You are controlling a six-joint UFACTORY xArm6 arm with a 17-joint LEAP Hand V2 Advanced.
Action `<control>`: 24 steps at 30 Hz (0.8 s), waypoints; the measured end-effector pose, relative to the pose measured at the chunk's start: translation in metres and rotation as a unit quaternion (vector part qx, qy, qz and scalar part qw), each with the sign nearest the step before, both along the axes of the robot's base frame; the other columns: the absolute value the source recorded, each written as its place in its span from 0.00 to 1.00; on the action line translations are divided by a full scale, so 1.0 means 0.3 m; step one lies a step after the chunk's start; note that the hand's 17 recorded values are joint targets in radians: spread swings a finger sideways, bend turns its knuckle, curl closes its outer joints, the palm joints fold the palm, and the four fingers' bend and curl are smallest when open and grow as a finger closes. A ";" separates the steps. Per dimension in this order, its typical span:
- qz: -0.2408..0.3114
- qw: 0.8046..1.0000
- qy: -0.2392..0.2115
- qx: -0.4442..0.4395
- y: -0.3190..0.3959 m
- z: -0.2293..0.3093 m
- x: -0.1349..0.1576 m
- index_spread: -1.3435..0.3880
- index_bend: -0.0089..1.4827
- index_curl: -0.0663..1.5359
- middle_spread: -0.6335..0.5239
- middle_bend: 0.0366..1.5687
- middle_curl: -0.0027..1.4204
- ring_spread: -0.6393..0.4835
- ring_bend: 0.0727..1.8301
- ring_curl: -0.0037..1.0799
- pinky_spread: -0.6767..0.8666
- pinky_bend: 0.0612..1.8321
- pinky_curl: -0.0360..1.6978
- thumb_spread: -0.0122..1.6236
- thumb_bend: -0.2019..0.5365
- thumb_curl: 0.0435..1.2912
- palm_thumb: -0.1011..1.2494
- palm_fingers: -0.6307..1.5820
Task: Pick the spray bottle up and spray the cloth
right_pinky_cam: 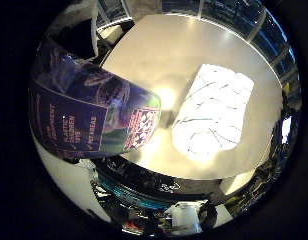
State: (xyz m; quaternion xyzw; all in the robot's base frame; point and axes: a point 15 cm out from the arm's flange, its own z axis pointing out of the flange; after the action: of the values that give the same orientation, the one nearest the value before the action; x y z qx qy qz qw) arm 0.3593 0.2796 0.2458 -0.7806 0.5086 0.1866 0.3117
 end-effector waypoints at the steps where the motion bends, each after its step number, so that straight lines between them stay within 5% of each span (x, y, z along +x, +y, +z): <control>1: 0.008 1.000 -0.001 0.006 0.020 0.001 -0.015 0.60 0.66 0.74 0.37 0.78 0.73 0.29 0.66 0.96 0.35 0.57 0.88 0.52 0.25 0.62 0.86 0.76; 10: 0.057 0.997 -0.006 0.042 0.156 -0.004 -0.101 0.60 0.66 0.75 0.37 0.78 0.73 0.29 0.66 0.96 0.35 0.56 0.88 0.51 0.25 0.62 0.86 0.76; 24: 0.098 0.992 0.000 0.074 0.242 -0.181 -0.079 0.59 0.66 0.75 0.37 0.78 0.73 0.29 0.66 0.96 0.35 0.56 0.89 0.51 0.25 0.62 0.85 0.76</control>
State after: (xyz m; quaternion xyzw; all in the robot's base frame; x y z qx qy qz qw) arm 0.3357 0.3521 0.1916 -0.8013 0.4150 0.2533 0.3485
